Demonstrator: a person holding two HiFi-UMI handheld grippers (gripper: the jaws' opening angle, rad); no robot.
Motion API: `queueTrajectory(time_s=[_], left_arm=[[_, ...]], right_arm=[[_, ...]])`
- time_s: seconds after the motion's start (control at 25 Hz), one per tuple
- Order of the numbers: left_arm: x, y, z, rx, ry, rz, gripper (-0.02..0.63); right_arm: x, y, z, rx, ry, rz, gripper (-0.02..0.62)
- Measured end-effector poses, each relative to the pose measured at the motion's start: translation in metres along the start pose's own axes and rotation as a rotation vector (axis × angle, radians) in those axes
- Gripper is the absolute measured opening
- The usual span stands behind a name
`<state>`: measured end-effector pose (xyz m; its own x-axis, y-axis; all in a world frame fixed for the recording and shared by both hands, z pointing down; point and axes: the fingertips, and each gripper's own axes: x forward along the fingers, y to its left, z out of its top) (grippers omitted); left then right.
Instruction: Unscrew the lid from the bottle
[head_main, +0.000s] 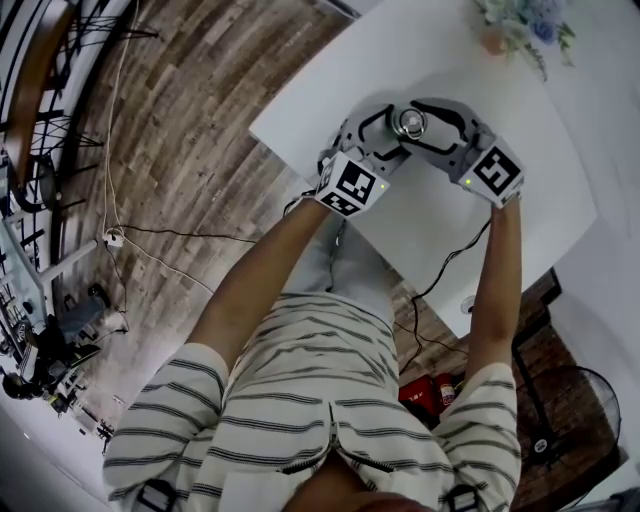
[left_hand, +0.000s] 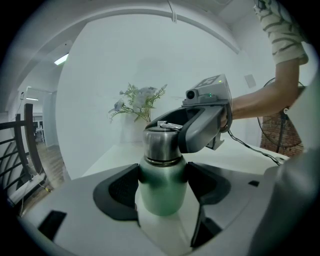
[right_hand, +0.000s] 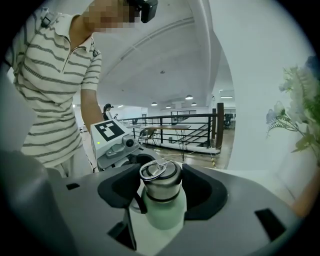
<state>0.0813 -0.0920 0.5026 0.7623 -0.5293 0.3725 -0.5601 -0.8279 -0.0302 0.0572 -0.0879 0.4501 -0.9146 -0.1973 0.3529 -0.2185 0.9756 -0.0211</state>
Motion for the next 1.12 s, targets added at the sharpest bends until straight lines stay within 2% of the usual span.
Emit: queueTrajectory(time_s=[0.16, 0.28, 0.36, 0.4, 0.48, 0.68, 0.92, 1.12], left_arm=[[0.000, 0.000, 0.000, -0.002, 0.001, 0.004, 0.308], [-0.001, 0.000, -0.001, -0.002, 0.002, 0.006, 0.308], [-0.001, 0.000, 0.000, -0.004, 0.002, 0.006, 0.308], [-0.001, 0.000, 0.000, -0.005, 0.001, 0.007, 0.307], [-0.001, 0.000, 0.000, -0.007, 0.001, 0.008, 0.308], [-0.002, 0.000, 0.000, -0.009, 0.000, 0.010, 0.307], [-0.002, 0.000, 0.001, -0.012, -0.001, 0.015, 0.307], [-0.001, 0.001, 0.001, -0.010, -0.004, 0.016, 0.307]], right_arm=[[0.001, 0.000, 0.000, 0.012, 0.003, 0.008, 0.270], [0.001, 0.000, 0.001, 0.058, -0.011, -0.017, 0.275], [-0.001, 0.000, 0.004, 0.107, -0.045, -0.064, 0.369], [-0.002, 0.000, 0.005, 0.119, -0.058, -0.104, 0.390], [-0.006, -0.003, 0.005, 0.145, -0.079, -0.220, 0.393], [-0.015, -0.006, 0.006, 0.240, -0.127, -0.491, 0.369], [-0.010, -0.011, -0.003, 0.312, -0.106, -0.708, 0.370], [-0.003, -0.014, -0.004, 0.294, -0.068, -0.801, 0.347]])
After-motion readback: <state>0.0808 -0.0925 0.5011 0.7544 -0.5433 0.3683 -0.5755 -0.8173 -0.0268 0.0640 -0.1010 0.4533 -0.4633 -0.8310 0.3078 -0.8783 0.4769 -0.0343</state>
